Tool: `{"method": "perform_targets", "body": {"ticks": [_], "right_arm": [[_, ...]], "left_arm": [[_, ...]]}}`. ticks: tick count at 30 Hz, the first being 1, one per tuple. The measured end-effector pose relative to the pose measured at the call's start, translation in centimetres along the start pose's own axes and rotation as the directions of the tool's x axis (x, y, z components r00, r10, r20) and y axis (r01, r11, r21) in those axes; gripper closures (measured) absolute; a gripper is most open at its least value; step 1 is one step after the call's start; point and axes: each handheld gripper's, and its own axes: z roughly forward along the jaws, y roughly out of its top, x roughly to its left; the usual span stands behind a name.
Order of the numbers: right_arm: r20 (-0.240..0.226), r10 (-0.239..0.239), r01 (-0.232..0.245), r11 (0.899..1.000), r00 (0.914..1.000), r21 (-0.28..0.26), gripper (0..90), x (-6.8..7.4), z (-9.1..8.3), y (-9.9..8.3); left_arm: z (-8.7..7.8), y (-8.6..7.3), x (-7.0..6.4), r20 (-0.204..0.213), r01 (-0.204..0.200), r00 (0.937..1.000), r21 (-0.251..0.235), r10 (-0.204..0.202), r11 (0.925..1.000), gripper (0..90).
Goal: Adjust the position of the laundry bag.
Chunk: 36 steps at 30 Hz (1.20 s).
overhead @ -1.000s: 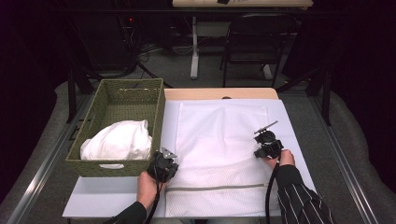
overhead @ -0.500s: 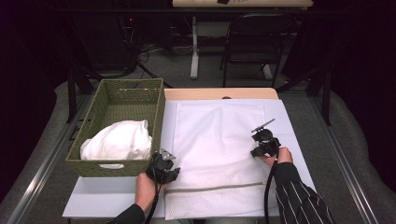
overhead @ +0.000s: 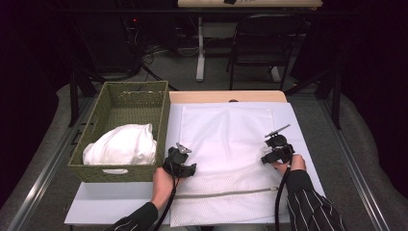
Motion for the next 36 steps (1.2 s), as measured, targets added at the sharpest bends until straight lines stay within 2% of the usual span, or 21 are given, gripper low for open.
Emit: {"method": "perform_targets", "body": {"ticks": [2,3,4,6,7,9,12,15,18,20,21,25,29,31,36], "right_arm": [[0.001,-0.005,0.005,1.000,1.0000,0.002,64.1,0.0,0.0,0.0],[-0.009,-0.006,0.006,1.000,0.9999,-0.004,70.5,0.2,0.0,-0.1],[-0.014,-0.001,0.001,1.000,0.9999,-0.004,72.4,0.3,0.0,-0.1],[-0.025,0.000,0.000,1.000,0.9997,-0.005,77.3,0.3,0.0,-0.1],[-0.026,-0.010,0.010,1.000,0.9996,-0.003,79.2,0.3,0.0,-0.1],[-0.026,-0.015,0.015,1.000,0.9996,-0.006,81.8,0.5,0.0,0.0],[-0.022,-0.021,0.021,1.000,0.9995,-0.007,82.8,0.6,0.0,0.1],[-0.020,-0.032,0.032,0.999,0.9993,-0.010,82.9,0.7,0.0,0.2],[-0.025,-0.037,0.036,0.999,0.9990,-0.015,82.8,0.8,0.1,0.4],[-0.024,-0.045,0.045,0.999,0.9987,-0.017,82.8,1.0,0.2,0.5],[-0.023,-0.051,0.051,0.999,0.9984,-0.019,82.9,1.1,0.2,0.6],[-0.017,-0.058,0.058,0.998,0.9982,-0.017,83.2,1.4,0.4,1.0],[-0.013,-0.063,0.063,0.998,0.9979,-0.022,83.5,1.4,0.5,1.2],[-0.013,-0.063,0.063,0.998,0.9979,-0.028,83.7,1.4,0.5,1.4],[-0.012,-0.064,0.064,0.997,0.9979,-0.037,84.1,1.3,0.7,1.8]], "left_arm": [[0.0,0.0,-0.1,0.005,-0.002,1.0000,0.001,0.002,1.0000,52.5],[-0.1,0.0,-0.2,0.017,-0.002,0.9999,-0.006,0.002,1.0000,59.6],[-0.1,-0.1,-0.3,0.016,-0.005,0.9999,-0.011,0.005,0.9999,63.1],[-0.1,-0.2,-0.5,-0.008,-0.037,0.9993,-0.019,0.037,0.9991,78.7],[-0.1,-0.2,-0.5,-0.020,-0.037,0.9991,-0.021,0.036,0.9991,84.1],[0.0,-0.2,-0.3,-0.012,-0.029,0.9995,-0.024,0.029,0.9993,88.6],[-0.1,-0.2,-0.4,-0.021,-0.026,0.9994,-0.021,0.026,0.9994,89.8],[-0.2,-0.2,-0.4,-0.060,-0.028,0.9979,-0.020,0.027,0.9994,89.9],[-0.2,-0.2,0.0,-0.090,-0.009,0.9959,-0.024,0.006,0.9997,89.9],[-0.3,-0.3,0.2,-0.090,0.001,0.9960,-0.023,-0.003,0.9997,89.8],[-0.3,-0.4,0.4,-0.098,0.019,0.9950,-0.026,-0.022,0.9995,89.8],[-0.2,-0.5,0.3,-0.107,0.033,0.9936,-0.036,-0.037,0.9988,89.7],[0.0,-0.7,0.5,-0.124,0.052,0.9905,-0.066,-0.060,0.9965,89.6],[0.1,-0.6,0.5,-0.134,0.049,0.9894,-0.061,-0.057,0.9970,89.6],[0.3,-0.6,0.4,-0.160,0.065,0.9841,-0.083,-0.077,0.9944,89.5]]}}
